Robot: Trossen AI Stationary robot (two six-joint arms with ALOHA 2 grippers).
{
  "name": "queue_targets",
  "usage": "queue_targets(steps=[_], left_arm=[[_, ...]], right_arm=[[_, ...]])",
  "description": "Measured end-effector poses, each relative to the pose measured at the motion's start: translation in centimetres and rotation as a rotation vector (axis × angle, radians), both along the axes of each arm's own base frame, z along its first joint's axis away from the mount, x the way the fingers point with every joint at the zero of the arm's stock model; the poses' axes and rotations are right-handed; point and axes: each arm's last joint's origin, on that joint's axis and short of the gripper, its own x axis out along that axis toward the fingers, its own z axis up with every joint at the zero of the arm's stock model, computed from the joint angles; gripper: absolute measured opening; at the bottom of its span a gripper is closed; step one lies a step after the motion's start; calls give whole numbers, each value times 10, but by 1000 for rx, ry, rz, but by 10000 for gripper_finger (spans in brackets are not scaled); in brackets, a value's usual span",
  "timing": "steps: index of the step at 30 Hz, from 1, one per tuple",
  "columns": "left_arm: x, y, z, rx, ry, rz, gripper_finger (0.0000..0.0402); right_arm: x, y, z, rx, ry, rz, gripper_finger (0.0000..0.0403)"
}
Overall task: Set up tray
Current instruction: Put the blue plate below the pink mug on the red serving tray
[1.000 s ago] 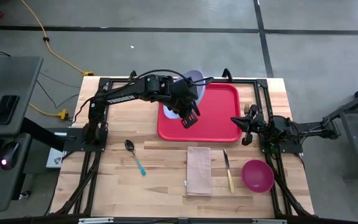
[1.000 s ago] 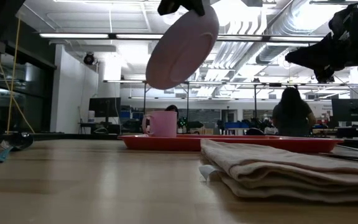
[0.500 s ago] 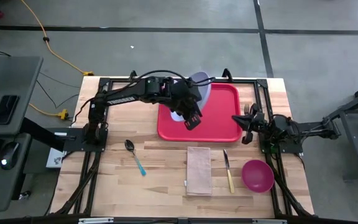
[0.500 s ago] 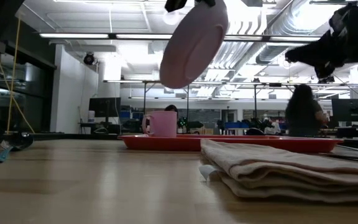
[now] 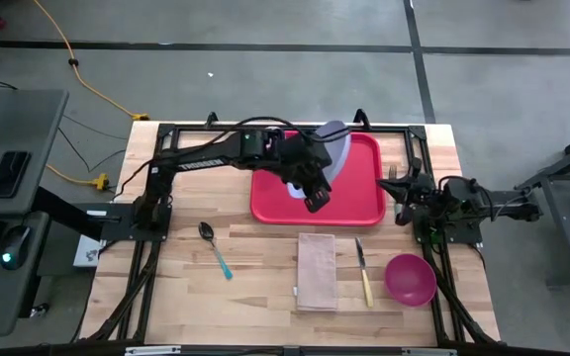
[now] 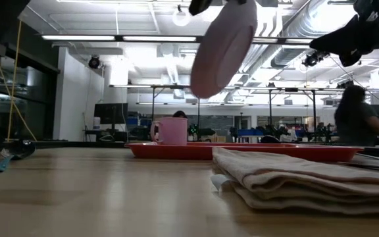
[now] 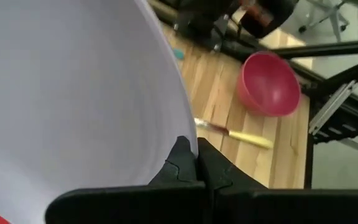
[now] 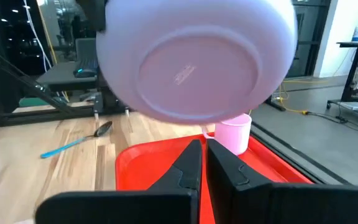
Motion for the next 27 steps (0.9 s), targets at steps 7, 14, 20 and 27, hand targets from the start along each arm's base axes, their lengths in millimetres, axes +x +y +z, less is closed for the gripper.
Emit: queue_targets(steps=[7,14,20,27], left_arm=[[5,2,-6,-11,10,24,12],[19,3,-17,1,-5,40,12],[38,4,-44,-6,40,21,12],[46,14,-62,-1,91,34,12]], right_arm=[[-7,-1,11,-2,18,1,0],[-9,-1,12,-2,28,0,0],[-9,-1,12,-2,28,1,0],[-9,-1,11,-4,42,0,0]])
